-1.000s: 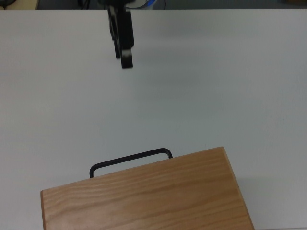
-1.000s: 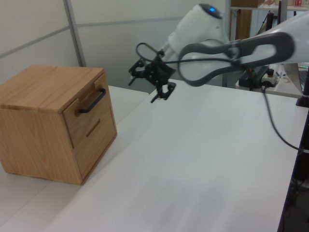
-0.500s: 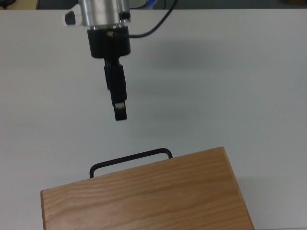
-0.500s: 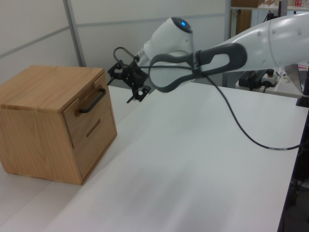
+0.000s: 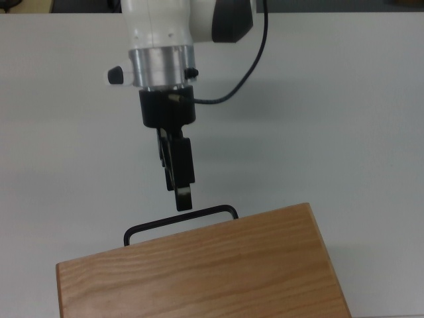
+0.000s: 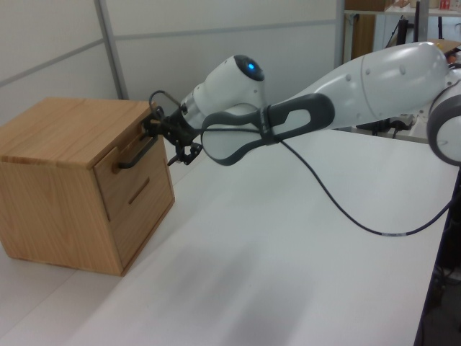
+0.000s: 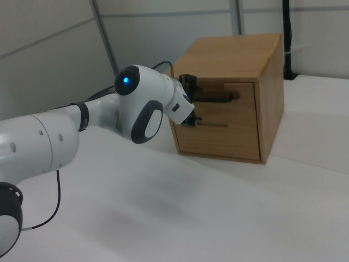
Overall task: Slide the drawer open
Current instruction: 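Lower the gripper to the black handle of the upper drawer and grasp it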
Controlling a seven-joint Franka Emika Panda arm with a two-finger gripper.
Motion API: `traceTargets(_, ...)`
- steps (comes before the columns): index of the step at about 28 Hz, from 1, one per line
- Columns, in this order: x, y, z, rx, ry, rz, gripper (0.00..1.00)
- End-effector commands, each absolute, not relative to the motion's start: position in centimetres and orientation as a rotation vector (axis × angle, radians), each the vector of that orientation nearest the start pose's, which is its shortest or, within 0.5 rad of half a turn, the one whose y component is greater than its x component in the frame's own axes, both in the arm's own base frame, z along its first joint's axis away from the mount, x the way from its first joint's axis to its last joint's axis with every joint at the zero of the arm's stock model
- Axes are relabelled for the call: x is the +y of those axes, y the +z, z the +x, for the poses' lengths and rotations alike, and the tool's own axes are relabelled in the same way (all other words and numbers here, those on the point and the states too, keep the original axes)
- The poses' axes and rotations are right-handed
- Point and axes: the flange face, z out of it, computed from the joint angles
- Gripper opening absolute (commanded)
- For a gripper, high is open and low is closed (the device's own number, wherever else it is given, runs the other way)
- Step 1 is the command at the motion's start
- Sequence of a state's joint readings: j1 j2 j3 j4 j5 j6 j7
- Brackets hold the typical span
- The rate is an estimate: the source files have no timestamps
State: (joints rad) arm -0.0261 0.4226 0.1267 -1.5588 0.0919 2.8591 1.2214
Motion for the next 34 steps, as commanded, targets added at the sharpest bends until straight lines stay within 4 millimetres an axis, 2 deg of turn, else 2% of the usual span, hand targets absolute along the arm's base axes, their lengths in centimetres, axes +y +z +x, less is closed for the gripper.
traceTargets(1,6.1,50.6,74.1,1.343,-0.849,-1.966,0.91)
traceTargets(4,7.3,49.9,74.3,1.319,-0.848,-1.993,0.91)
traceTargets(7,7.7,49.7,74.3,1.314,-0.845,-2.0,0.81)
traceTargets(8,7.8,49.7,74.3,1.312,-0.847,-2.003,0.75)
traceTargets(9,7.8,49.7,74.3,1.309,-0.85,-2.006,0.61)
traceTargets(13,7.8,49.7,74.3,1.305,-0.854,-2.011,0.33)
traceTargets(14,7.8,49.8,74.2,1.306,-0.855,-2.009,0.22)
traceTargets(16,7.9,49.8,74.2,1.305,-0.856,-2.01,0.14)
traceTargets(28,7.4,50.6,74.1,1.3,-0.876,-2.011,0.09)
traceTargets(31,7.1,51.4,73.9,1.293,-0.893,-2.011,0.0)
traceTargets(33,6.9,52.3,73.6,1.293,-0.903,-2.007,0.0)
traceTargets(34,6.4,53.4,73.2,1.293,-0.918,-2.001,0.0)
